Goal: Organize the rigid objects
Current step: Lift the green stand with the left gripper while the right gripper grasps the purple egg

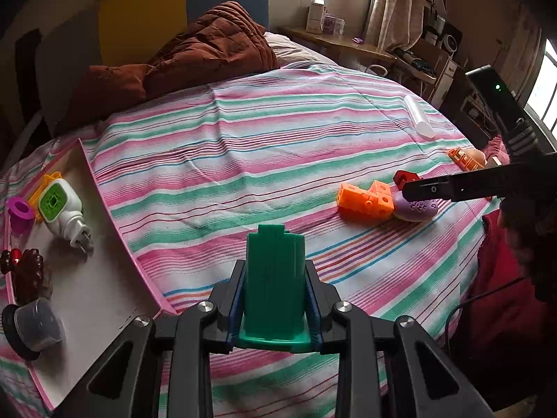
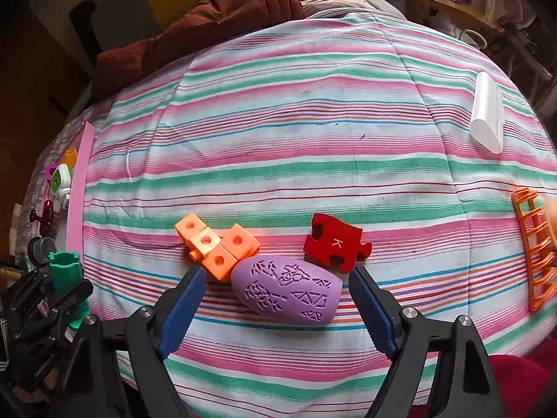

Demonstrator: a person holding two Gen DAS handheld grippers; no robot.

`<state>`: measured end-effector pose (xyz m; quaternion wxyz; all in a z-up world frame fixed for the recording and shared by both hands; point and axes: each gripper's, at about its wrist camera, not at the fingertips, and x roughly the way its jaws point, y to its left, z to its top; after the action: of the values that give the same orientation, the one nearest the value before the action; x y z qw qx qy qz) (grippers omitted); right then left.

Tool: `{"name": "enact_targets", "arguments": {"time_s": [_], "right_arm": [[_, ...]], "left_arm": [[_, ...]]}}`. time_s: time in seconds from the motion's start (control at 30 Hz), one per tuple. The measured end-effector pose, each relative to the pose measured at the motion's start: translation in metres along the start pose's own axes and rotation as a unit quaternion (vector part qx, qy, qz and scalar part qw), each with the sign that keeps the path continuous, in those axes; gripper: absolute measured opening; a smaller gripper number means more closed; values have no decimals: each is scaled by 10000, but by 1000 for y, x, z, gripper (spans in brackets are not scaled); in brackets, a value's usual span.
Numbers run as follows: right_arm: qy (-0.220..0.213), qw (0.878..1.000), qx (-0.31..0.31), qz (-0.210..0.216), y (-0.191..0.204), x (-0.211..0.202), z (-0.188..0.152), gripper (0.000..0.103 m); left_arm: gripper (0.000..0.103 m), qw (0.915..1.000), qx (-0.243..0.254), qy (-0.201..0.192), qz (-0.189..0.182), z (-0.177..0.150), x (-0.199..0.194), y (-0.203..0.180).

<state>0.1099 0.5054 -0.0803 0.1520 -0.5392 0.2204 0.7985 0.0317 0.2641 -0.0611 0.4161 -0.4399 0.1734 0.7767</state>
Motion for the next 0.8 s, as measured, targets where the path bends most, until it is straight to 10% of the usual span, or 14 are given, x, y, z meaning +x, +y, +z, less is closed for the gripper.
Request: {"name": "enact_targets", "arguments": {"time_s": [0.47, 0.67, 0.8], "right_arm": [[-173, 9977, -623, -216, 31, 17, -7, 75], [-570, 9936, -925, -299, 61, 25, -7, 36], [-391, 9934, -1011, -366, 60, 39, -10, 35]], "left_arm": [[30, 9989, -284, -326, 168, -16, -33, 12], [30, 9966, -440, -553, 414, -25, -54, 25], [30, 9950, -600, -596, 522, -32, -64, 37]]}}
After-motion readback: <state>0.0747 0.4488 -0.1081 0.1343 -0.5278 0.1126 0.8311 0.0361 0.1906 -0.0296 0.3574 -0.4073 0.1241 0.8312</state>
